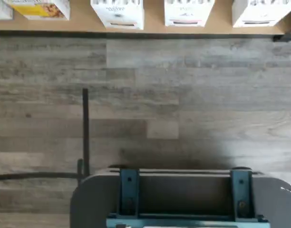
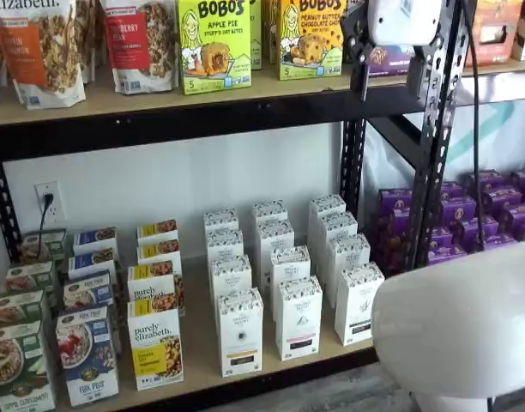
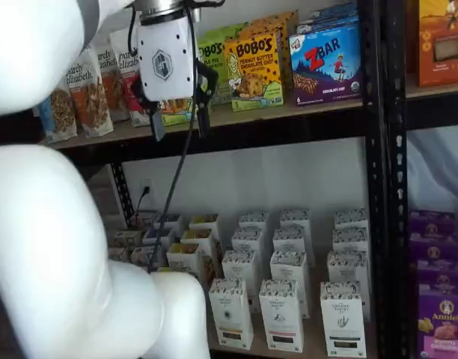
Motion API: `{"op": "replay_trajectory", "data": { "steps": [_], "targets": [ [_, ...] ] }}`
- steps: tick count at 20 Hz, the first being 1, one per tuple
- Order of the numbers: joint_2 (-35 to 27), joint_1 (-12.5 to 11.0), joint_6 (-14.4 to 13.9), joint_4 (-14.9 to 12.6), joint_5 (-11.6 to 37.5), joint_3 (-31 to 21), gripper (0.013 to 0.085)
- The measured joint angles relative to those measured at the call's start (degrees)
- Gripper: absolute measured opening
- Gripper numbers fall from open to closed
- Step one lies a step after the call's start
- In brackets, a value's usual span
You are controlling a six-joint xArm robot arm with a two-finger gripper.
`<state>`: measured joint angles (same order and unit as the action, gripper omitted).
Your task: Pick up the white box with a yellow strip in the middle, on the bottom shelf, the fourth box from the left
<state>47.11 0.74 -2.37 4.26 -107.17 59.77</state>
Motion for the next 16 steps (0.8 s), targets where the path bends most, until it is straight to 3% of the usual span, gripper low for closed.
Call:
{"op": "replay_trajectory", "data": {
  "steps": [4,10,16],
  "targets": [
    [1.33,0.45,-0.09,-0.39,4.20,-3.38,0.0850],
    [1.24,3.88,-2.69,-3.94,7.04,-6.70,0.0850],
    [2.34,5.21,-4.17,-3.20,14.61,-12.55,0.0850]
  ]
}}
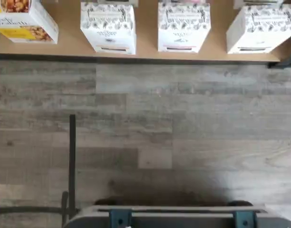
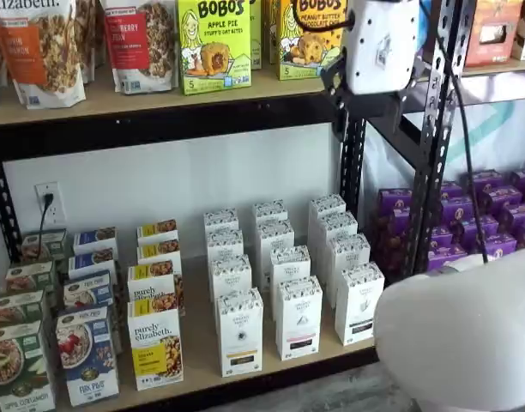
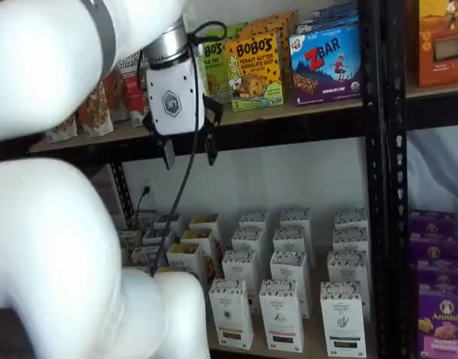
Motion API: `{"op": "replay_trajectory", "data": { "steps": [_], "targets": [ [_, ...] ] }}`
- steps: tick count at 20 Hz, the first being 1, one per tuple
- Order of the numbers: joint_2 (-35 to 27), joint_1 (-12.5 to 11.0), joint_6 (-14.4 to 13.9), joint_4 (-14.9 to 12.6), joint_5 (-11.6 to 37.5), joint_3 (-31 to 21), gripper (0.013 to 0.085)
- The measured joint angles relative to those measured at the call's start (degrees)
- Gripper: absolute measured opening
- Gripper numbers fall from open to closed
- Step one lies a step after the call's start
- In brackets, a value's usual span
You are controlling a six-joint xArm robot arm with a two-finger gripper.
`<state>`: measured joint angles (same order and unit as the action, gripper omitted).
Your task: Pick up the white box with a yellow strip in the middle, on the bottom shelf, the fourth box from the left
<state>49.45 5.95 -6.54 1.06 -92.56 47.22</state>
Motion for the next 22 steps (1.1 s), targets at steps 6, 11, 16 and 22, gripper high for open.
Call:
{"op": "replay_trajectory", "data": {
  "steps": [6,11,16,22],
  "targets": [
    [-0.23,1.65,-1.55,0.30,7.15,-4.75,0.0850],
    [-1.79,3.02,-2.84,0.51,11.20,-7.25,0.0850],
    [-3.89,4.69,-4.31,0.89,15.36,-9.15,0.0850],
    [-6.04,6.73,-5.67,1.96,23.19,-12.50,0.0850]
  ]
}}
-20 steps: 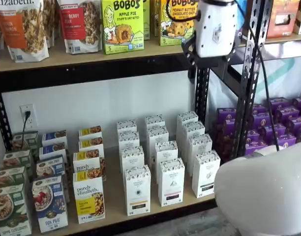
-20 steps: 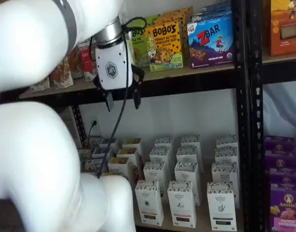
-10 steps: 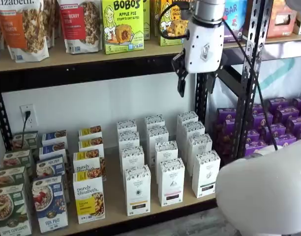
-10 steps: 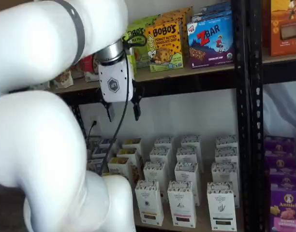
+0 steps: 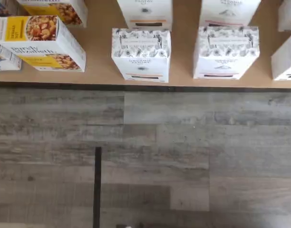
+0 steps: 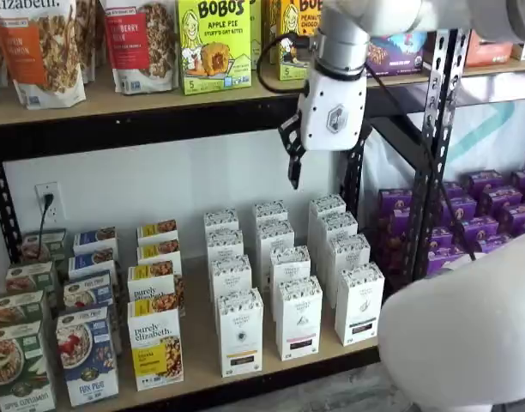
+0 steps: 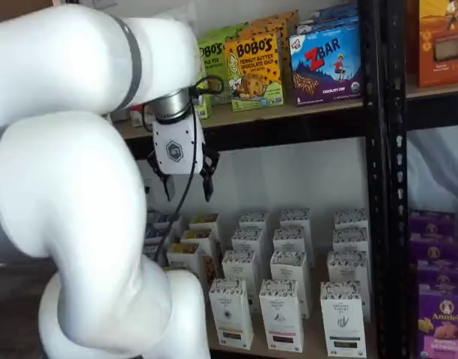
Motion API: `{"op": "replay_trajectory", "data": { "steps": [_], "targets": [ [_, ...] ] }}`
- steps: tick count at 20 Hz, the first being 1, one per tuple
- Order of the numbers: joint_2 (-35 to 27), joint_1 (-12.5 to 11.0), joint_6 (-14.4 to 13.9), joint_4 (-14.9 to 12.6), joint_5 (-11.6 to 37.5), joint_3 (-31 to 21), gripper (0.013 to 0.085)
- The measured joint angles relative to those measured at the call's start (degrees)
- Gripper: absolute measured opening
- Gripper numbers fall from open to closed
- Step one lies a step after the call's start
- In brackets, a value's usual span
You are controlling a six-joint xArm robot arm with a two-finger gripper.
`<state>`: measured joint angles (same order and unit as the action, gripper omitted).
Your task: Pick up the white box with a yellow strip in the middle, on the bottom shelf, the fourth box from the left
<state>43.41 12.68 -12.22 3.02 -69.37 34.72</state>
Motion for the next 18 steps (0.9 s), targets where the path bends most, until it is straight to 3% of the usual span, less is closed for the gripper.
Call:
{"op": "replay_trajectory", "data": {
  "steps": [6,12,18],
  "targets": [
    [-6.35,4.18,-4.07,-0.76,8.82,-2.32,0.0850],
    [-11.77,6.08,-7.00,-2.90,15.06,-3.28,0.0850],
    [-18.01,5.23,-5.46,-1.80,20.59,-3.21,0.0850]
  ]
}}
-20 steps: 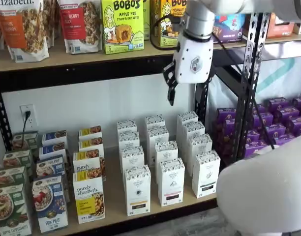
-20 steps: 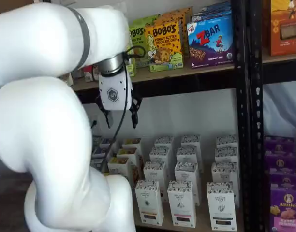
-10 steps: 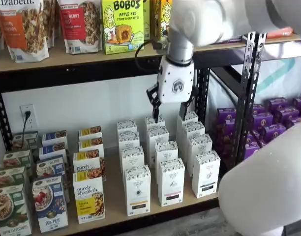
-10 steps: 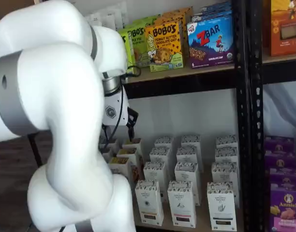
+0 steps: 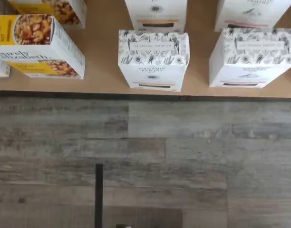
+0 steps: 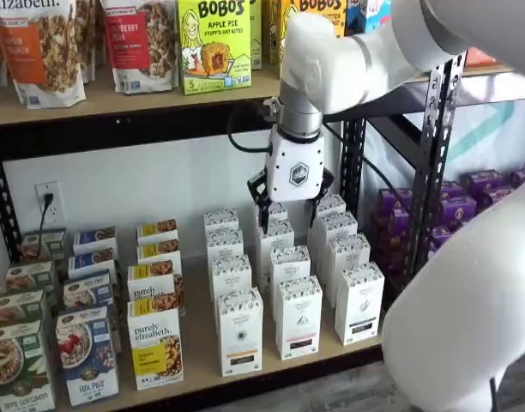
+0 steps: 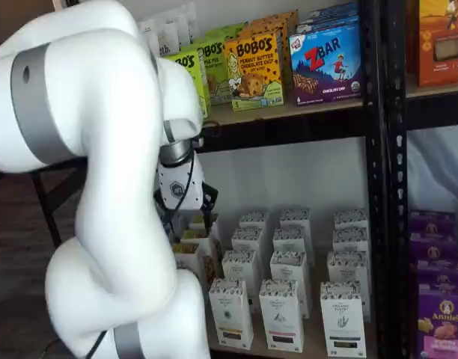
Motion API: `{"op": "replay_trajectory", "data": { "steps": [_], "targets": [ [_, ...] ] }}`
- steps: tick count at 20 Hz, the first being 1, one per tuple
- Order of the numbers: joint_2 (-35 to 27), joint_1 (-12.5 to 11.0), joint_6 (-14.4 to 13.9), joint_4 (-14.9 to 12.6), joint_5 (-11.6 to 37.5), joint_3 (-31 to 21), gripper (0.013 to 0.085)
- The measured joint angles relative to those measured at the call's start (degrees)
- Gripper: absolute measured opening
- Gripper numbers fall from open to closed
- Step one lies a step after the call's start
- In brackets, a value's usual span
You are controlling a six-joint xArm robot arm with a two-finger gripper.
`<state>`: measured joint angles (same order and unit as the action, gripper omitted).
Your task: Pick up the white box with a yellow strip in the middle, on the bottom shelf, the fourth box from the left
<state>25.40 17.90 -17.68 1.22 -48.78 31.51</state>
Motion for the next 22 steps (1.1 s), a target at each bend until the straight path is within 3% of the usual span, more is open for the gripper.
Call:
{"op": "replay_trajectory", "data": {
  "steps": [10,22],
  "targets": [
    [-9.39,-1.54,3.60,2.58,7.18,2.11,0.0850],
    [-17.81,-2.62,4.70,2.29,12.45,3.58,0.0850]
  ]
}}
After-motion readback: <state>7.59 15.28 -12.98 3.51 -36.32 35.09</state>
